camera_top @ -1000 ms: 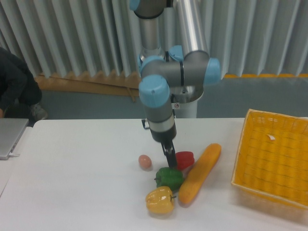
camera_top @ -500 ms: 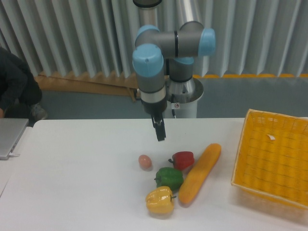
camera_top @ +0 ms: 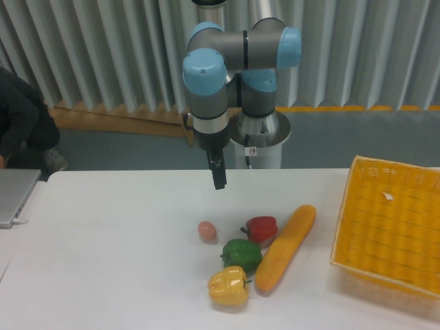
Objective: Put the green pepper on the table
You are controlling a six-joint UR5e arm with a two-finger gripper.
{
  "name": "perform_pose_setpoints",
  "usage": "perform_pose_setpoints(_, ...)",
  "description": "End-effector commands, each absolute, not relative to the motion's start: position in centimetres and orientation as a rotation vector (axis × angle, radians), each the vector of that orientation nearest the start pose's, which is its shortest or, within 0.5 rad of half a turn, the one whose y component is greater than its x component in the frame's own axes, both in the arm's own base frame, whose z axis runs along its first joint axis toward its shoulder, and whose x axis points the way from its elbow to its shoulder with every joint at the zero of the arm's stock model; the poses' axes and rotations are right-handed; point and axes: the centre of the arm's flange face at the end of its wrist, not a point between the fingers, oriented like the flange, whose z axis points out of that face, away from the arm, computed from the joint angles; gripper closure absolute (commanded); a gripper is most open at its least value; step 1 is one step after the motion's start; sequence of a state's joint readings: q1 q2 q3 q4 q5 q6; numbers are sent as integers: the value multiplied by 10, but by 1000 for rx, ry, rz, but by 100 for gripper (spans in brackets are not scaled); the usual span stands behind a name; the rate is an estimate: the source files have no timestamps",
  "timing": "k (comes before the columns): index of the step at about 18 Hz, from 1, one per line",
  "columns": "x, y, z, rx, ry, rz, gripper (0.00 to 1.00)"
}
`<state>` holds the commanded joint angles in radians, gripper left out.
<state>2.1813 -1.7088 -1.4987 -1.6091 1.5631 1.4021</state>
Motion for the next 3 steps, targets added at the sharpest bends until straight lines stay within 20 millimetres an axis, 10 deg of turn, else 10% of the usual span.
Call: perform_pose_setpoints(3,-198,518,448,-2941,1231,-149,0)
